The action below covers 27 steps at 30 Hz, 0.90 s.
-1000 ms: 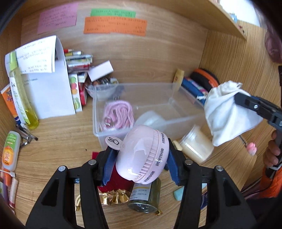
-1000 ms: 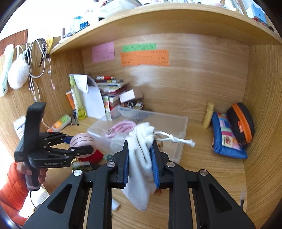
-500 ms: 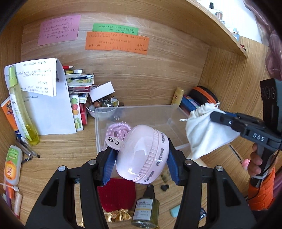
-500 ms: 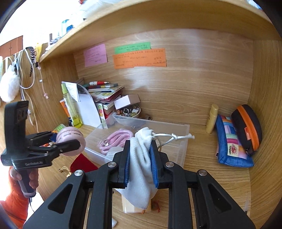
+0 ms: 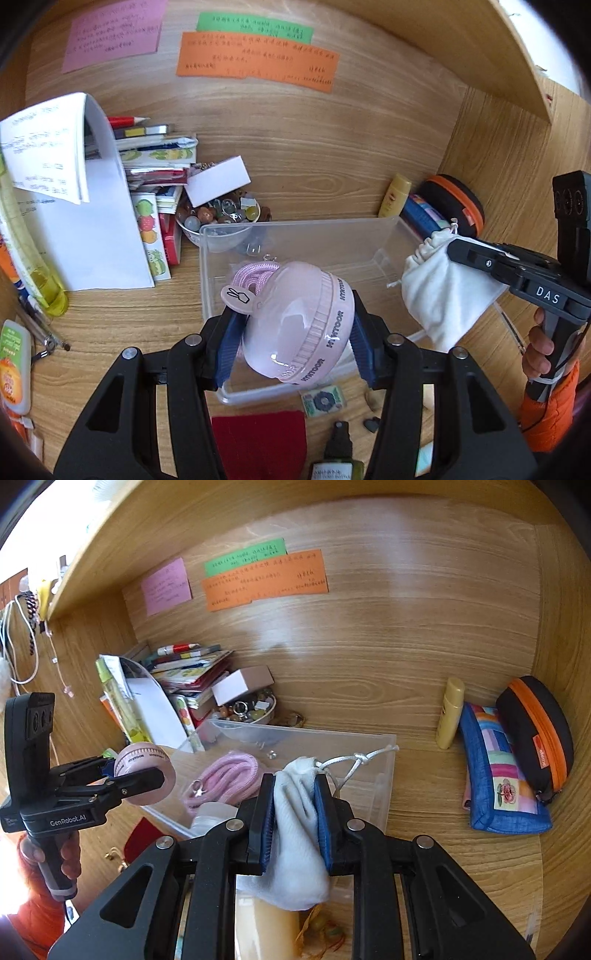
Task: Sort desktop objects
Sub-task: 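Lift the white pouch and pink gadget and carry both over the clear bin, then open the left tool to drop the pink gadget in the bin while the right releases the pouch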
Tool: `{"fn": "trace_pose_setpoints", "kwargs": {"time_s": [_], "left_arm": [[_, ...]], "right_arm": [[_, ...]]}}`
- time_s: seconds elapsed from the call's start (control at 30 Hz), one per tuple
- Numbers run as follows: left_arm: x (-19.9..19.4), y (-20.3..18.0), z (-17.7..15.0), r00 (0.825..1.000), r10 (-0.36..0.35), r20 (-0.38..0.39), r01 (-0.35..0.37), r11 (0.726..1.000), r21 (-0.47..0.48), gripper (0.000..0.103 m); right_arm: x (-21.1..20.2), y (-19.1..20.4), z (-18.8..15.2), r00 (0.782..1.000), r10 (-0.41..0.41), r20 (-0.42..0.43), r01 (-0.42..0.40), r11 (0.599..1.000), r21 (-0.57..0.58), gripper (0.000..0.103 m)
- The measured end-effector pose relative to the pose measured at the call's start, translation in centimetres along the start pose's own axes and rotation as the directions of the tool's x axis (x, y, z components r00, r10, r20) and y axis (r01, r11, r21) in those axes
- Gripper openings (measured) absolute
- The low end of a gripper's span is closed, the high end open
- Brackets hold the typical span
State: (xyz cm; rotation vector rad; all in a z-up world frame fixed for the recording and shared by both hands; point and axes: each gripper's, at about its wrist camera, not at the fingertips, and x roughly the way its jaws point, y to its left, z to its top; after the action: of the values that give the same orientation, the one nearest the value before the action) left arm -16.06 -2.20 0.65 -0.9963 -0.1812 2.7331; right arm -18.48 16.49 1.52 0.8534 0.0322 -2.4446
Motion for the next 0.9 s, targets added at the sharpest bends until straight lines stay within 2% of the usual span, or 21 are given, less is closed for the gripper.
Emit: {"fn": "trace_pose_setpoints", "kwargs": {"time_s": [0.43,0.63,0.83,0.9], "left_arm": [[4.6,-0.2,0.2,0.996,0.004,-0.087,-0.002,1.000,0.027,0.053],[6.0,-0.4,0.3,0.994,0.028,-0.106,-0.024,0.999,0.032,0.053],[6.3,-0.7,0.5,0.992,0.044,-0.117,-0.039,0.998,0.045,0.053],[6.2,-0.8,0.5,0.992,0.046,-0.117,-0.040,0.998,0.051,0.055]], "right_arm": [[4.7,-1.5,-0.2,0.995,-0.018,-0.096,0.019,1.000,0.009,0.018],[6.4,-0.7,-0.9,0.989,-0.038,-0.140,0.033,0.999,-0.040,0.018],[6.7,0.4,-1.2,0.986,-0.083,-0.145,0.068,0.992,-0.107,0.019],[6.7,0.4,-1.0,0.985,-0.083,-0.148,0.068,0.992,-0.105,0.023]]}}
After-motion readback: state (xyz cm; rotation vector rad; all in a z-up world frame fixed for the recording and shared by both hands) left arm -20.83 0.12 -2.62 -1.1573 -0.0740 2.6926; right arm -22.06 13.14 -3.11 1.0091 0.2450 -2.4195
